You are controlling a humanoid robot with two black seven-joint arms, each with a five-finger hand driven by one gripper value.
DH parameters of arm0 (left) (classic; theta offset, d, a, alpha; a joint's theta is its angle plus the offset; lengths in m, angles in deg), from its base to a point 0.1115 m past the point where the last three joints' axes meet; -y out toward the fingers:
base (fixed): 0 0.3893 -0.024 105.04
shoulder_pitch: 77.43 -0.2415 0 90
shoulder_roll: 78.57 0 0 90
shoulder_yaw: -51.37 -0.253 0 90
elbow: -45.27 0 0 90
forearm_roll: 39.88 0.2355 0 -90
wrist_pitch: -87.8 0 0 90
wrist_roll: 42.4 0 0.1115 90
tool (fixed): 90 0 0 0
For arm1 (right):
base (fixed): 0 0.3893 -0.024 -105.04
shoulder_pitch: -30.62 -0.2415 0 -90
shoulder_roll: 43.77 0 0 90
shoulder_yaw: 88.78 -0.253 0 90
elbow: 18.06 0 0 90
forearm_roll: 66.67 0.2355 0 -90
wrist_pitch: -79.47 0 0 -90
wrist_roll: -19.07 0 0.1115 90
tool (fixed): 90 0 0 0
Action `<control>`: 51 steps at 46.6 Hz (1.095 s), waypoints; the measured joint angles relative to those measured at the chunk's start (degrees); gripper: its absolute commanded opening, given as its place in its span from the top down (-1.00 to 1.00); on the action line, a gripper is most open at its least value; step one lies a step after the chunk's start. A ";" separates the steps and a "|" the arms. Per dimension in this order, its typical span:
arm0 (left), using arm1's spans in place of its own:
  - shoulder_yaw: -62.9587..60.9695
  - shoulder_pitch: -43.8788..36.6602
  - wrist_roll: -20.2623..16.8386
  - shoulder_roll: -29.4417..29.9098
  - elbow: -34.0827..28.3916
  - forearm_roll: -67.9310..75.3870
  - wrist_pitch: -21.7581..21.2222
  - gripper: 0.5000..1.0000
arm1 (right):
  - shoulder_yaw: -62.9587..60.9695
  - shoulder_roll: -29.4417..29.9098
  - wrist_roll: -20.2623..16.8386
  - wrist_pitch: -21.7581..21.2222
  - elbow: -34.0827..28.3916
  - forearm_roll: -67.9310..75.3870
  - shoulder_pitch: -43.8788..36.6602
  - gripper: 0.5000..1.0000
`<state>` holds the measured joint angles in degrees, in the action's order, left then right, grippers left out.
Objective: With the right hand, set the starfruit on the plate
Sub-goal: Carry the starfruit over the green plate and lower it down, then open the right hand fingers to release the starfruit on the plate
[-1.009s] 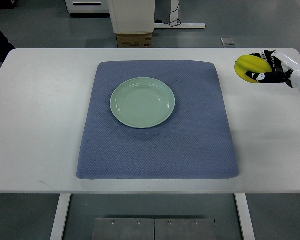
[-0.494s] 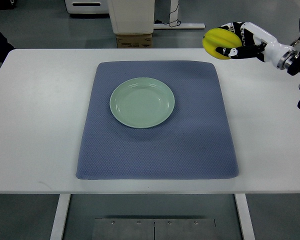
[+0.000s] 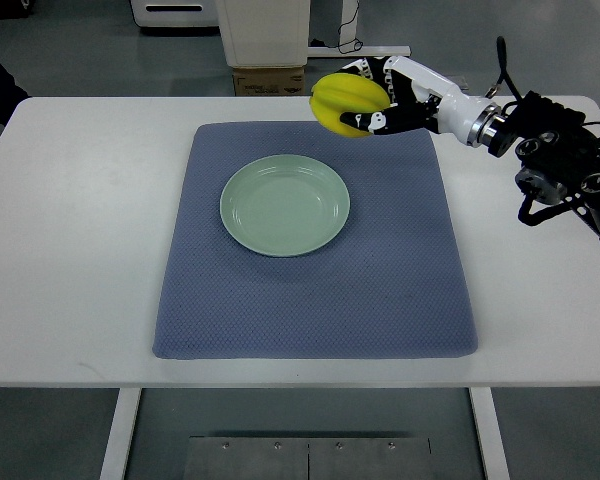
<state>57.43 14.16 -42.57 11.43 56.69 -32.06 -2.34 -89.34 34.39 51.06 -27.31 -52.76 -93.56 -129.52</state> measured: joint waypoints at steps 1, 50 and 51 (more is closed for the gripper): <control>0.00 -0.01 -0.01 0.00 0.00 0.00 0.00 -1.00 | 0.48 0.46 0.00 0.12 -0.19 -0.02 0.00 1.00; -0.02 -0.05 0.00 0.00 0.00 0.00 0.06 -1.00 | 15.60 11.84 -1.99 9.37 2.01 -0.01 1.49 1.00; -0.03 -0.07 0.00 0.00 0.00 0.00 0.06 -1.00 | 15.60 11.84 -2.17 9.43 2.01 -0.02 1.50 1.00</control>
<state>57.40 14.09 -42.57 11.43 56.69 -32.06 -2.28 -73.74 46.23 48.89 -17.89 -50.75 -93.58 -128.03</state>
